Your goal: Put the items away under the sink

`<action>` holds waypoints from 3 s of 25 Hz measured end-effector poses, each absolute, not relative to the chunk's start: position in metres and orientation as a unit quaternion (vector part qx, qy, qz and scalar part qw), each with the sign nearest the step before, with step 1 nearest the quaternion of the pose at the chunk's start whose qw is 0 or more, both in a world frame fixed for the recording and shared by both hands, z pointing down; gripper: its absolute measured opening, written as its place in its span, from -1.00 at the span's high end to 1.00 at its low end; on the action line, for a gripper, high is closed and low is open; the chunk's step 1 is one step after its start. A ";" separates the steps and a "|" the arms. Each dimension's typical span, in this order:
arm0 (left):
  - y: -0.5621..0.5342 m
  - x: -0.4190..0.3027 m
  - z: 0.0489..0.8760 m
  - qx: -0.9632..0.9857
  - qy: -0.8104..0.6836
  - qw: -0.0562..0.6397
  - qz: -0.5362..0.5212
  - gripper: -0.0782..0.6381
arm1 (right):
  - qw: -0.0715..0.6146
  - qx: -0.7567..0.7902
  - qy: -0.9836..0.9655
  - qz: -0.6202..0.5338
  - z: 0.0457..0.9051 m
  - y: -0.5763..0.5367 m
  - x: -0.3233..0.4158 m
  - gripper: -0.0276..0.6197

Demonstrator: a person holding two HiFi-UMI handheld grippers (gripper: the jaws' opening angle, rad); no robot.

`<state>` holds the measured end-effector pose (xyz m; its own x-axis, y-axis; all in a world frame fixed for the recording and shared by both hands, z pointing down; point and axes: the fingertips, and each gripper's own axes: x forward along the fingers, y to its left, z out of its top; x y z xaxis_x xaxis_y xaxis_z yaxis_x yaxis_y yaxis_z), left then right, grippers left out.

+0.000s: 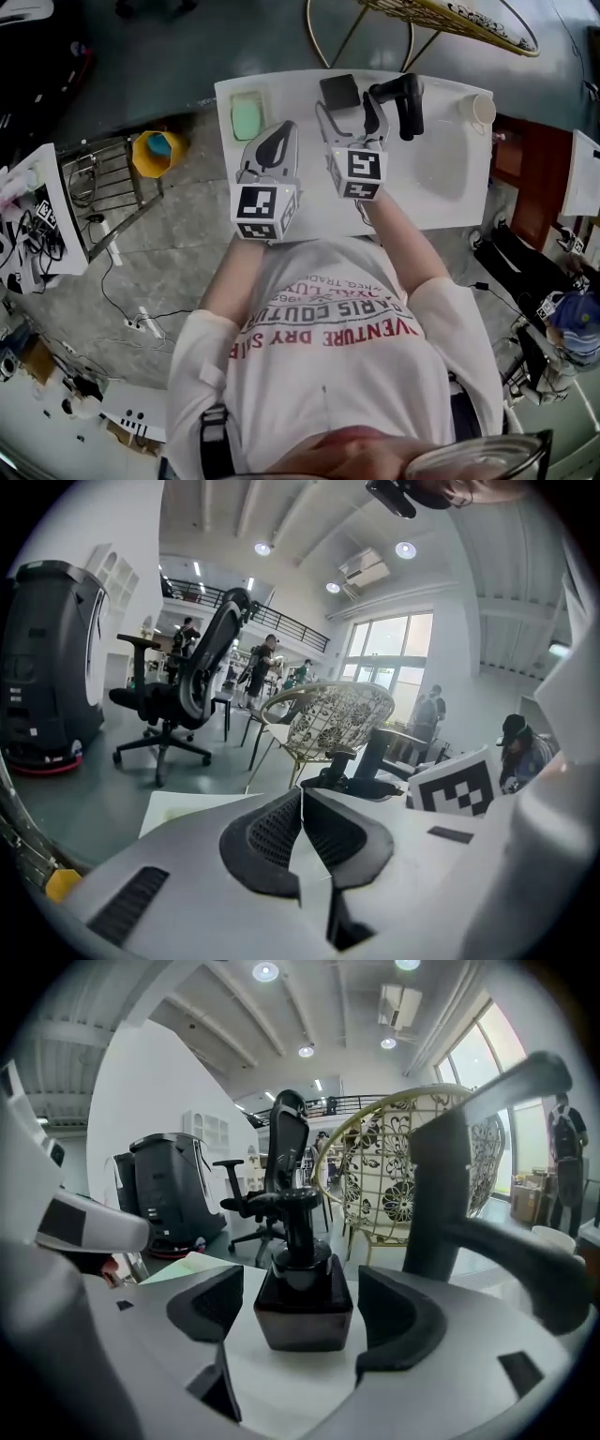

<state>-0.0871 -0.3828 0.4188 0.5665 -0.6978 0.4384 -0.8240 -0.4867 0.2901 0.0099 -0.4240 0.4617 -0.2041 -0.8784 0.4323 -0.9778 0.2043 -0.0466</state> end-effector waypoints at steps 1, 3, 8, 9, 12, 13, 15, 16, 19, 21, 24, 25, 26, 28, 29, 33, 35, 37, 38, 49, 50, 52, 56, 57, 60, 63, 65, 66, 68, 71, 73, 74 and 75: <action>-0.386 -0.086 0.421 0.854 -0.443 0.240 0.133 0.70 | 0.162 0.613 -0.757 0.156 0.467 -0.428 0.009 -0.22; -0.391 -0.086 0.425 0.857 -0.436 0.240 0.134 0.70 | 0.170 0.618 -0.752 0.156 0.477 -0.436 0.008 -0.23; -0.398 -0.092 0.438 0.859 -0.429 0.244 0.139 0.70 | 0.177 0.630 -0.740 0.157 0.493 -0.453 0.007 -0.23; -0.399 -0.094 0.441 0.858 -0.428 0.246 0.141 0.70 | 0.180 0.632 -0.738 0.154 0.496 -0.456 0.007 -0.23; -0.398 -0.097 0.448 0.857 -0.426 0.252 0.145 0.70 | 0.190 0.638 -0.730 0.154 0.505 -0.461 0.008 -0.23; -0.398 -0.098 0.450 0.857 -0.425 0.253 0.146 0.70 | 0.193 0.641 -0.727 0.153 0.507 -0.461 0.009 -0.23; -0.398 -0.101 0.452 0.857 -0.422 0.256 0.147 0.70 | 0.200 0.646 -0.722 0.148 0.508 -0.462 0.010 -0.23; -0.398 -0.102 0.453 0.858 -0.421 0.256 0.148 0.70 | 0.201 0.647 -0.721 0.146 0.508 -0.462 0.010 -0.23; -0.399 -0.105 0.456 0.859 -0.418 0.255 0.151 0.70 | 0.202 0.645 -0.723 0.144 0.508 -0.462 0.009 -0.23; -0.398 -0.106 0.457 0.859 -0.416 0.255 0.153 0.70 | 0.204 0.640 -0.727 0.143 0.508 -0.462 0.008 -0.23; -0.396 -0.104 0.456 0.862 -0.411 0.255 0.153 0.70 | 0.208 0.627 -0.737 0.143 0.508 -0.459 0.006 -0.23; -0.395 -0.103 0.455 0.863 -0.409 0.255 0.152 0.70 | 0.210 0.622 -0.740 0.145 0.507 -0.458 0.006 -0.23; -0.394 -0.103 0.454 0.864 -0.406 0.255 0.151 0.70 | 0.213 0.617 -0.743 0.148 0.507 -0.455 0.005 -0.23; -0.391 -0.101 0.452 0.867 -0.401 0.256 0.150 0.70 | 0.217 0.607 -0.748 0.157 0.507 -0.449 0.002 -0.23; -0.389 -0.101 0.451 0.868 -0.399 0.256 0.149 0.70 | 0.216 0.603 -0.750 0.163 0.506 -0.445 0.000 -0.23; -0.378 -0.101 0.447 0.868 -0.401 0.253 0.144 0.70 | 0.208 0.590 -0.761 0.174 0.493 -0.422 -0.004 -0.23; -0.367 -0.103 0.442 0.867 -0.406 0.251 0.144 0.70 | 0.207 0.582 -0.768 0.170 0.483 -0.405 -0.007 -0.23; -0.355 -0.102 0.437 0.866 -0.410 0.249 0.145 0.70 | 0.205 0.573 -0.776 0.163 0.471 -0.386 -0.009 -0.23; -0.348 -0.100 0.435 0.866 -0.410 0.247 0.145 0.70 | 0.203 0.570 -0.780 0.161 0.466 -0.377 -0.008 -0.23; -0.225 -0.042 0.411 0.871 -0.420 0.214 0.139 0.70 | 0.171 0.549 -0.800 0.173 0.433 -0.234 0.043 -0.23; -0.210 -0.037 0.410 0.870 -0.423 0.212 0.136 0.70 | 0.170 0.546 -0.803 0.167 0.430 -0.219 0.048 -0.23; -0.180 -0.027 0.407 0.868 -0.433 0.207 0.130 0.70 | 0.168 0.540 -0.809 0.158 0.425 -0.187 0.060 -0.23; -0.119 -0.009 0.400 0.859 -0.459 0.194 0.118 0.70 | 0.167 0.529 -0.818 0.155 0.423 -0.120 0.088 -0.23; -0.104 -0.006 0.399 0.856 -0.466 0.192 0.116 0.70 | 0.167 0.526 -0.820 0.156 0.424 -0.103 0.094 -0.23; -0.061 -0.005 0.398 0.844 -0.488 0.189 0.115 0.70 | 0.168 0.514 -0.826 0.158 0.427 -0.060 0.108 -0.23; -0.024 -0.010 0.407 0.828 -0.510 0.198 0.120 0.70 | 0.176 0.500 -0.832 0.164 0.436 -0.024 0.115 -0.23; -0.004 -0.014 0.418 0.818 -0.521 0.208 0.129 0.70 | 0.184 0.490 -0.834 0.175 0.448 -0.004 0.116 -0.23; 0.005 -0.017 0.424 0.813 -0.525 0.214 0.132 0.70 | 0.188 0.485 -0.835 0.180 0.455 0.005 0.115 -0.23; 0.020 -0.021 0.433 0.806 -0.531 0.223 0.139 0.70 | 0.198 0.475 -0.836 0.190 0.467 0.019 0.112 -0.23; 0.033 -0.028 0.451 0.800 -0.532 0.234 0.153 0.70 | 0.211 0.467 -0.835 0.202 0.487 0.029 0.104 -0.23; 0.032 -0.034 0.467 0.797 -0.531 0.239 0.159 0.70 | 0.218 0.467 -0.832 0.205 0.503 0.027 0.099 -0.23; 0.030 -0.038 0.474 0.797 -0.531 0.239 0.160 0.70 | 0.220 0.468 -0.831 0.205 0.510 0.025 0.095 -0.23; 0.027 -0.043 0.482 0.798 -0.531 0.238 0.160 0.70 | 0.221 0.468 -0.831 0.204 0.518 0.022 0.091 -0.23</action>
<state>-0.0429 0.0265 0.4818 0.3858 -0.7702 0.5079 -0.9226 -0.3239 0.2096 0.0907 0.0225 0.5185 -0.4649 -0.6876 0.5577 -0.8678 0.4788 -0.1330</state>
